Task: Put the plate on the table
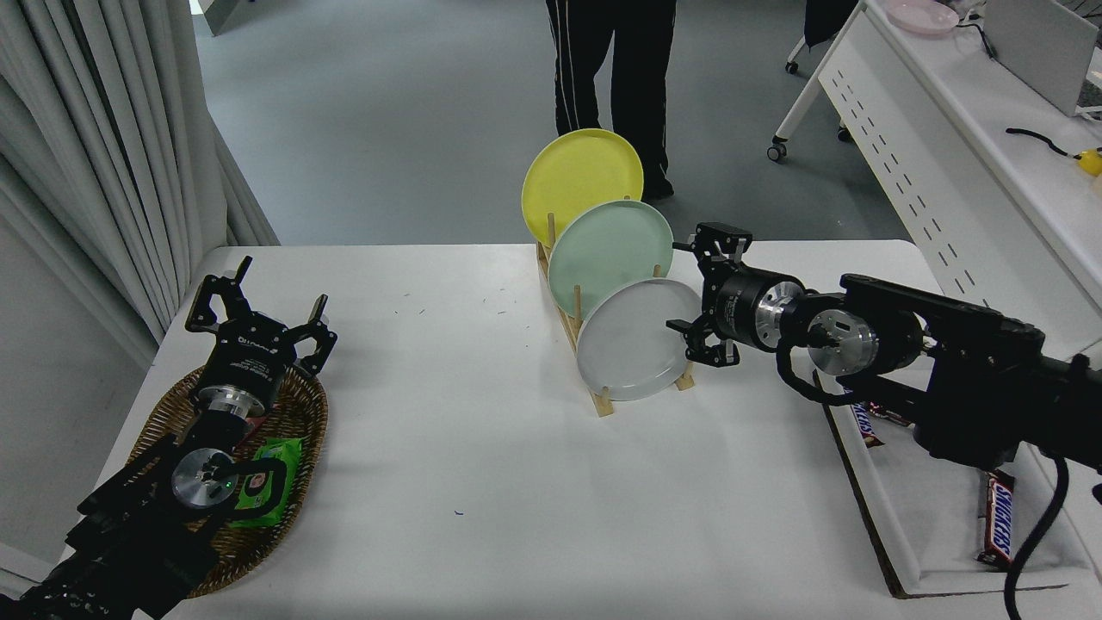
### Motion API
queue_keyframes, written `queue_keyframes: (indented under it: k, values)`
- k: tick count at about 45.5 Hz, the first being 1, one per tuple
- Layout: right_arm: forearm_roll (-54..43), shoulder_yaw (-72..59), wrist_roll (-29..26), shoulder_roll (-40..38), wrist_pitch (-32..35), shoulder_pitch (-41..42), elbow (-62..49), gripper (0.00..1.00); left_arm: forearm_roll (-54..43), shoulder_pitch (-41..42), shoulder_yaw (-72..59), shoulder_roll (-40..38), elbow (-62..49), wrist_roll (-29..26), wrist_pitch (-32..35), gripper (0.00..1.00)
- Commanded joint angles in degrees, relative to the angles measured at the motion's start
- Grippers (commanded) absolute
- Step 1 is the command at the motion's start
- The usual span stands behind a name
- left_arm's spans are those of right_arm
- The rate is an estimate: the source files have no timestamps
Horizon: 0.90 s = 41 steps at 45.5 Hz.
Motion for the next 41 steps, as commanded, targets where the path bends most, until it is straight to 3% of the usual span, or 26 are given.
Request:
queue_keyframes:
  k: [1, 35, 41]
  values:
    - [0.2, 0.1, -0.2, 3.1, -0.1, 0.3, -2.9, 1.0, 0.0, 0.0, 0.0, 0.0, 0.0, 0.0, 0.0, 1.0]
    - [-0.9, -0.3, -0.3, 5.2, 0.1, 1.3, -5.3, 0.99, 0.0, 0.0, -0.1, 0.0, 0.0, 0.0, 0.0, 1.0]
    - [-1.3, -0.3, -1.5, 5.2, 0.1, 1.2, -5.3, 0.84, 0.0, 0.0, 0.0, 0.0, 0.0, 0.0, 0.0, 1.0]
